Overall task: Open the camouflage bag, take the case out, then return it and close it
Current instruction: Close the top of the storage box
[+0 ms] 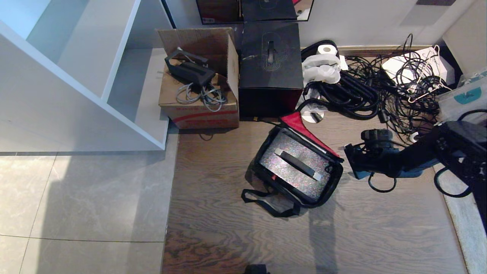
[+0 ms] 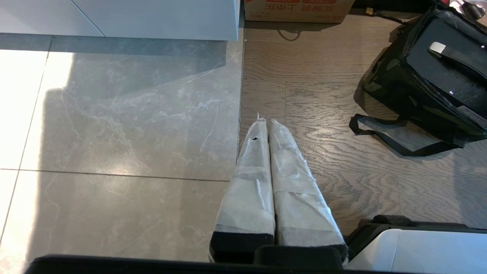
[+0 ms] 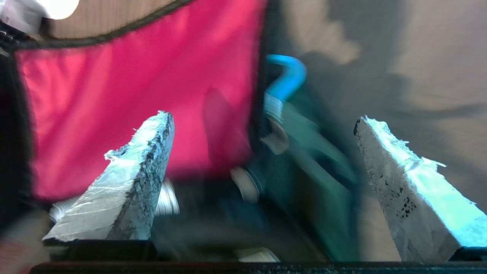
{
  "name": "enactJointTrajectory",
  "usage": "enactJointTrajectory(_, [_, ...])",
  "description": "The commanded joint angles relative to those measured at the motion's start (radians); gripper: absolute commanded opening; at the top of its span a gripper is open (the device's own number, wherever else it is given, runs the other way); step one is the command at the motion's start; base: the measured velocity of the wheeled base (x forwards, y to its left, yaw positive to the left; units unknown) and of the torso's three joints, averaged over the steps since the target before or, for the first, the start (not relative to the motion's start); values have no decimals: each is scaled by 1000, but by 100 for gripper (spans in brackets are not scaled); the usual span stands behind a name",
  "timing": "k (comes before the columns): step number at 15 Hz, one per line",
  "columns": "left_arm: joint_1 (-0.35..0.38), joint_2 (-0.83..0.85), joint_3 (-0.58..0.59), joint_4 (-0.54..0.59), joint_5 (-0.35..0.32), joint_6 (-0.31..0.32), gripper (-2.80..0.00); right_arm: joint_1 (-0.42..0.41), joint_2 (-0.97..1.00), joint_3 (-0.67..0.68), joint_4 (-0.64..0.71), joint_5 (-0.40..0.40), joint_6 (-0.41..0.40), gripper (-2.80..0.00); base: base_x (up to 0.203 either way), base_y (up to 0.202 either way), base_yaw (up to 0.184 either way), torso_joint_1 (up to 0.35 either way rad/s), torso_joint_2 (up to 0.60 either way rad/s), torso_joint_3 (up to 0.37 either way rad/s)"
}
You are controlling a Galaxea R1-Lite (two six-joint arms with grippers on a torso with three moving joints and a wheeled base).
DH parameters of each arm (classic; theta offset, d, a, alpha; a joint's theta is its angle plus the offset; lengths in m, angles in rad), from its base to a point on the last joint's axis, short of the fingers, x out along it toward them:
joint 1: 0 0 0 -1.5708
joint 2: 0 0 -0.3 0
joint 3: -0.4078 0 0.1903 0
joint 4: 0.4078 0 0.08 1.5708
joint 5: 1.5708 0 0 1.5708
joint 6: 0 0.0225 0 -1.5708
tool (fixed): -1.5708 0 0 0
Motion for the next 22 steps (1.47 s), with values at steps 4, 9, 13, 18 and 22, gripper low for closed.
enactJointTrajectory(4, [0,0,0,0,0,-1,-280,-2,296,-332,-7,43,50,0,0,0,0,0,0,0])
enactJointTrajectory(9, [0,0,-1,0,0,-1,-280,-30,312,-408,-11,34,44,-280,0,0,0,0,0,0])
enactJointTrajectory(13, [0,0,0,0,0,0,-280,-30,261,-393,-1,-1,25,-280,0,0,0,0,0,0])
enactJointTrajectory(18, [0,0,0,0,0,0,-280,-20,132,-264,-13,-58,-106,-280,0,0,0,0,0,0])
enactJointTrajectory(22, [0,0,0,0,0,-1,-280,34,-61,130,-163,-78,-364,-280,0,0,0,0,0,0])
